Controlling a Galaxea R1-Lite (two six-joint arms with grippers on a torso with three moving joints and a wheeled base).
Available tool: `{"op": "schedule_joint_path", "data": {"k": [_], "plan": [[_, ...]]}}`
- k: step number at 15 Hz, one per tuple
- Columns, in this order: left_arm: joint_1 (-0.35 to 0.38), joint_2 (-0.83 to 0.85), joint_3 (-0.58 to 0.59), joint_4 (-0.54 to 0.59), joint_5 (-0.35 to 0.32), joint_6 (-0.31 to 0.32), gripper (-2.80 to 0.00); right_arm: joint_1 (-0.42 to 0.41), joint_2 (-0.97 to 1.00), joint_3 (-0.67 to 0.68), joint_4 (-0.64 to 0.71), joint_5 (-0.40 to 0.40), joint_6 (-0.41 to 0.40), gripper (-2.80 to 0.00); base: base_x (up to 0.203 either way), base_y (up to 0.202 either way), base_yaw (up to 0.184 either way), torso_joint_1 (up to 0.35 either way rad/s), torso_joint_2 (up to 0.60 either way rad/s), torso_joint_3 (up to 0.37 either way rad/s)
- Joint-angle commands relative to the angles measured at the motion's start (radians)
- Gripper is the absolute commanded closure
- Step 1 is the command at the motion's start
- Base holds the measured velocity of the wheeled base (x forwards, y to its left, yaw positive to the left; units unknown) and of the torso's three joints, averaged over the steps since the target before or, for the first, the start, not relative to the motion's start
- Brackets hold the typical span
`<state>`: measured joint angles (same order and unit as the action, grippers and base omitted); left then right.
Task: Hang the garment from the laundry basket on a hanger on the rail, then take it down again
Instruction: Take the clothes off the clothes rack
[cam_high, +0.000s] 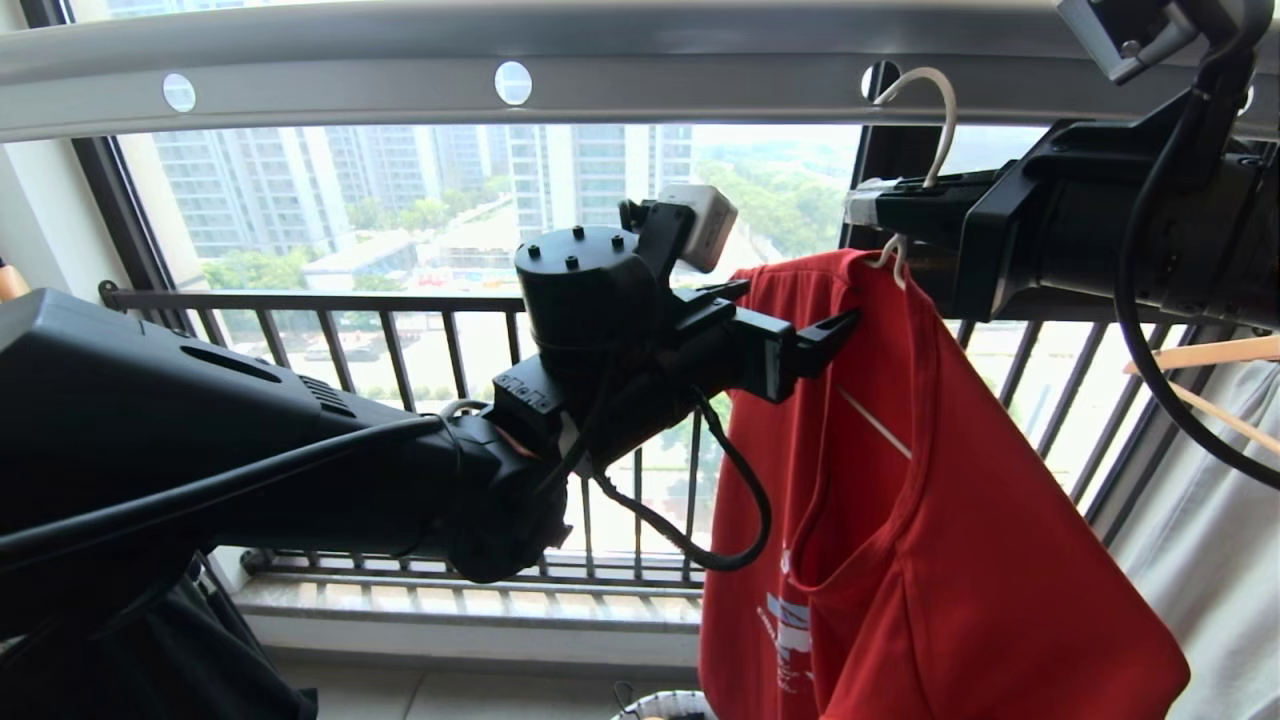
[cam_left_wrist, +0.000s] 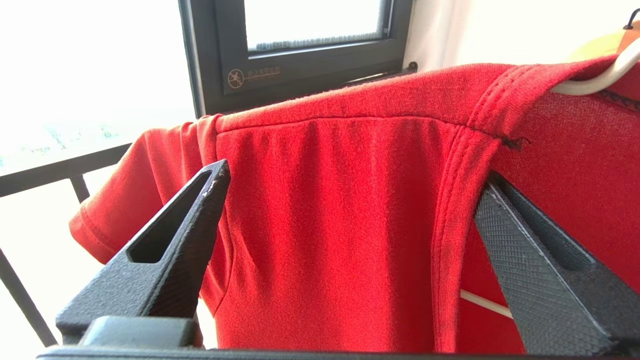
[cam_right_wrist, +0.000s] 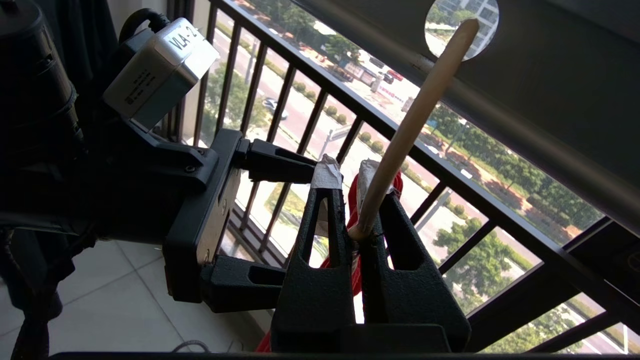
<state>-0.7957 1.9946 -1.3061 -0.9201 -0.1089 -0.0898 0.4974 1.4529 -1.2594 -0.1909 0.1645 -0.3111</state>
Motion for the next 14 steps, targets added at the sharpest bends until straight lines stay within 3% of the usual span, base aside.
{"op": "schedule_joint_path", "data": {"k": [1, 11, 12, 13, 14], "plan": [[0.003, 0.017, -0.026, -0.005, 0.022, 0.001, -2.80, 0.001, -0.009, 0.000, 0.001, 0.001, -0.002, 0.00, 0.000, 0.000, 0.000, 0.000, 0.00, 0.000], [0.030, 0.011, -0.024, -0.015, 0.057, 0.018, -2.80, 0.001, -0.017, -0.006, 0.059, 0.006, -0.003, 0.00, 0.000, 0.000, 0.000, 0.000, 0.00, 0.000], [0.030, 0.009, -0.024, -0.014, 0.057, 0.018, -0.28, 0.000, -0.017, -0.006, 0.059, 0.007, -0.003, 0.00, 0.000, 0.000, 0.000, 0.000, 0.00, 0.000], [0.030, 0.006, -0.022, -0.014, 0.057, 0.018, 0.00, 0.000, -0.016, -0.006, 0.059, 0.006, -0.003, 0.00, 0.000, 0.000, 0.000, 0.000, 0.00, 0.000], [0.030, 0.004, -0.022, -0.014, 0.057, 0.018, 0.00, 0.000, -0.016, -0.008, 0.059, 0.006, -0.003, 0.00, 0.000, 0.000, 0.000, 0.000, 0.00, 0.000]]}}
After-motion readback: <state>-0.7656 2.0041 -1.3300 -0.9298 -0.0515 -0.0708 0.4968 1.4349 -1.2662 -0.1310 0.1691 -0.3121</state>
